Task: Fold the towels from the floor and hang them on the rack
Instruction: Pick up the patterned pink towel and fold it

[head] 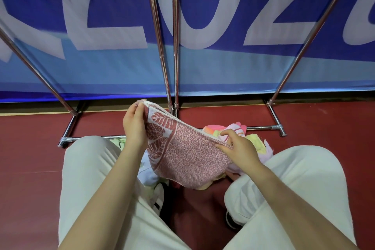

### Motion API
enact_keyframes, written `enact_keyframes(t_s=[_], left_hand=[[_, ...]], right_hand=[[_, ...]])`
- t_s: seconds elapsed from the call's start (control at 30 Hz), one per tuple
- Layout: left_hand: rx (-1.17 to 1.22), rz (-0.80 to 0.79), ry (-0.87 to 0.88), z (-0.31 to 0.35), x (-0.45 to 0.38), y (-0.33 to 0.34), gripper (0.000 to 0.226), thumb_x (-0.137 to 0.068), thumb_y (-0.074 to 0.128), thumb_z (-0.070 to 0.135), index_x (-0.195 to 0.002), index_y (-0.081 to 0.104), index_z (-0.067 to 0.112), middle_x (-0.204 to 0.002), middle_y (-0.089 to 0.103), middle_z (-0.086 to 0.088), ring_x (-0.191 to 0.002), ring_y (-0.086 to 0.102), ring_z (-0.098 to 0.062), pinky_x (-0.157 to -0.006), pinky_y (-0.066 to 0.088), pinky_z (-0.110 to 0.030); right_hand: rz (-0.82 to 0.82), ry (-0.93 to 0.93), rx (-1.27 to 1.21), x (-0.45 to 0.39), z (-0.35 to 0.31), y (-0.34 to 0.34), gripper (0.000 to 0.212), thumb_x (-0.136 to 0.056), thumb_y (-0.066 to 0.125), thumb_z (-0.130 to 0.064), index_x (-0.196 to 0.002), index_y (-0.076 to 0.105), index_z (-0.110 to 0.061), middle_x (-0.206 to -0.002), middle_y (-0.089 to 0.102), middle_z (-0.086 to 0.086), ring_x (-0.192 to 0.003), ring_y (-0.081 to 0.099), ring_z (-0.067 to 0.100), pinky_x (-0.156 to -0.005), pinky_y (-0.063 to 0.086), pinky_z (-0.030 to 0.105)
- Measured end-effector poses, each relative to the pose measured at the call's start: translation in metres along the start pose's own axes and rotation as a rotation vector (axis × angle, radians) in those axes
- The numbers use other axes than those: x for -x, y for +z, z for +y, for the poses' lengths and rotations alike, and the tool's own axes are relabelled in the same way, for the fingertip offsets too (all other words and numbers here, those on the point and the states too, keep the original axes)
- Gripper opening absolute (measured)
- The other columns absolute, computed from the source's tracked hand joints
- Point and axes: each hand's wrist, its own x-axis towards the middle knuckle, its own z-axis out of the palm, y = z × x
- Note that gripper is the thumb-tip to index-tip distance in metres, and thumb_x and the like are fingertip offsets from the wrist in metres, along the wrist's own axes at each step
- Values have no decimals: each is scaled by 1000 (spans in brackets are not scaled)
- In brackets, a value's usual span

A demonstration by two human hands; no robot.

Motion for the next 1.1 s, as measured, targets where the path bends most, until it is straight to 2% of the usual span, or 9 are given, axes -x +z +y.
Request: enact_keyframes(t_s=[0.2,0.3,0.4,0.63,0.77,0.87,0.93,1.03,1.1], left_hand=[[-375,-95,309,0,9,-1,16,-98,45,12,-95,61,15,-88,62,12,-79,56,4,-75,41,-12],[-659,-193,616,1,15,-2,17,-97,41,14,-101,58,14,-92,62,6,-80,53,-8,-71,37,-21],[-773,-197,734,2,20,-2,21,-97,39,17,-105,57,10,-93,64,0,-79,54,-16,-67,36,-29],[-557,-288,551,5,21,0,17,-100,42,9,-99,57,17,-92,61,15,-84,56,5,-77,40,-9],[-320,-257,224,0,17,3,21,-99,48,17,-91,66,23,-90,66,13,-84,59,-2,-79,45,-25],[-174,-210,79,-3,10,-1,23,-99,49,21,-87,67,27,-90,66,8,-87,59,-10,-83,45,-32],[-156,-167,49,-3,7,-2,22,-99,48,21,-87,66,25,-90,65,7,-87,58,-11,-85,45,-30],[-261,-107,133,-3,5,-3,21,-99,46,23,-88,64,22,-89,64,9,-84,58,-5,-80,45,-24],[-360,-59,250,-4,3,-6,20,-100,44,21,-91,61,18,-85,62,13,-79,55,3,-76,42,-13]], right_hand=[[-46,39,149,-1,9,-2,47,-88,60,-45,-128,51,-22,-85,67,3,-82,62,25,-60,31,28],[-42,123,25,-4,16,-1,34,-88,64,-35,-113,60,-13,-68,56,-5,-70,53,19,-59,30,28],[-18,159,-12,-6,23,-4,21,-89,65,-24,-99,65,-6,-58,43,-12,-69,47,19,-57,25,29],[123,172,50,-6,25,-10,13,-88,65,-19,-88,70,-7,-82,67,12,-77,58,30,-64,41,34],[209,69,241,-8,23,-12,8,-78,71,-9,-82,70,-2,-91,60,19,-90,57,38,-67,44,40],[275,19,369,-9,25,-11,16,-67,80,-20,-73,69,-9,-85,56,8,-89,52,32,-75,36,38],[188,91,262,-9,26,-13,17,-74,77,-25,-79,67,-12,-90,59,5,-94,52,29,-76,34,35],[-31,303,-127,-10,24,-17,17,-84,69,-23,-75,55,-18,-75,59,3,-77,55,26,-59,35,30],[32,333,-393,-12,22,-20,17,-85,68,-15,-75,55,-20,-72,58,1,-72,55,24,-61,39,31]])
